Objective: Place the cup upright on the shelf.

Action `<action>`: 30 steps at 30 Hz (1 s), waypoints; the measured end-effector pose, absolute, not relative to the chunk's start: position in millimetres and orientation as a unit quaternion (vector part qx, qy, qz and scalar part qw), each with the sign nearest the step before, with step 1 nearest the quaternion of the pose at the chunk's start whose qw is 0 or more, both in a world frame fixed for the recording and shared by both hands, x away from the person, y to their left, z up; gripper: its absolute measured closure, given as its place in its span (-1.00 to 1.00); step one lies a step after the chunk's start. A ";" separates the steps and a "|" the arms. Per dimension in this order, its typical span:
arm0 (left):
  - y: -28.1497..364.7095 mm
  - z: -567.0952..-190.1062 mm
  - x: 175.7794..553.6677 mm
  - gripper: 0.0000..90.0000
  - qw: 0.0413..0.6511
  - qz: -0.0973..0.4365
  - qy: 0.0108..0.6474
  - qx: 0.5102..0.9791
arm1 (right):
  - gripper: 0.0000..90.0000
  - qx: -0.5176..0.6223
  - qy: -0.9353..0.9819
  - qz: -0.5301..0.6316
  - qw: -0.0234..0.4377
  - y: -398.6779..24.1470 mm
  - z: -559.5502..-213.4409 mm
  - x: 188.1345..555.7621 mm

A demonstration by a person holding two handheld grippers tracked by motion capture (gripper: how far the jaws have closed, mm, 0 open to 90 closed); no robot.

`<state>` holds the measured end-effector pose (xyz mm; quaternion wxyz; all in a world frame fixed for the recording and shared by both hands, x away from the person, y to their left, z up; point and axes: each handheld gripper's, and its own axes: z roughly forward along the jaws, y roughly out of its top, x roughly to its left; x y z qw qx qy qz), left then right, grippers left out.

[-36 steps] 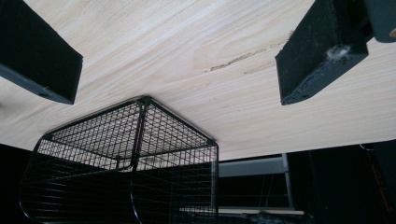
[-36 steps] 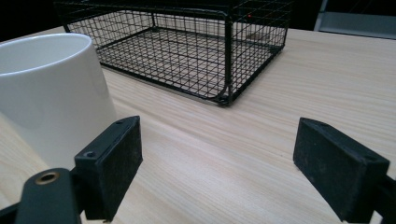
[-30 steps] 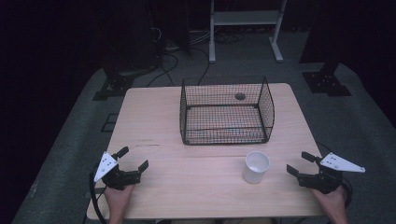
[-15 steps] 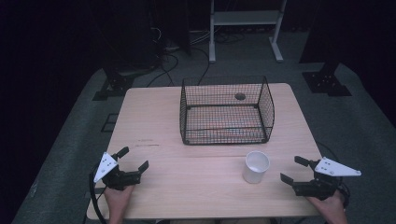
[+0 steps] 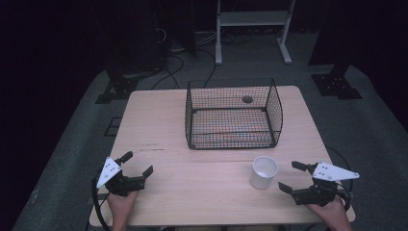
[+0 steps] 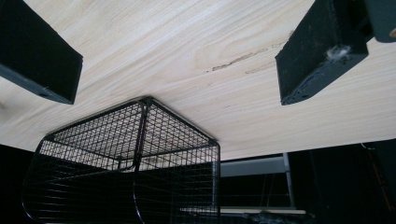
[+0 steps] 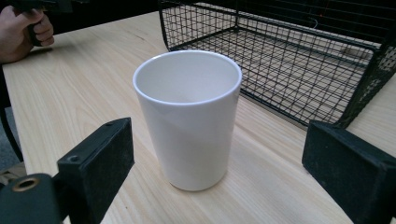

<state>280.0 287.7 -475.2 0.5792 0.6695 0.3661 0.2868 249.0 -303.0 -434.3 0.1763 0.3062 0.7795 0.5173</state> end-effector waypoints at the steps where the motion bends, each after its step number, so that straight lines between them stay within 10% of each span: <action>1: 287.7 -475.2 280.0 -1.00 0.579 0.287 0.366 0.669 | -0.86 0.306 0.781 0.516 0.174 -300.5 -434.2 249.5; 30: 288.1 -475.2 280.3 -1.00 0.582 0.287 0.365 0.668 | -0.94 0.284 0.823 0.472 0.137 -250.0 -436.9 281.7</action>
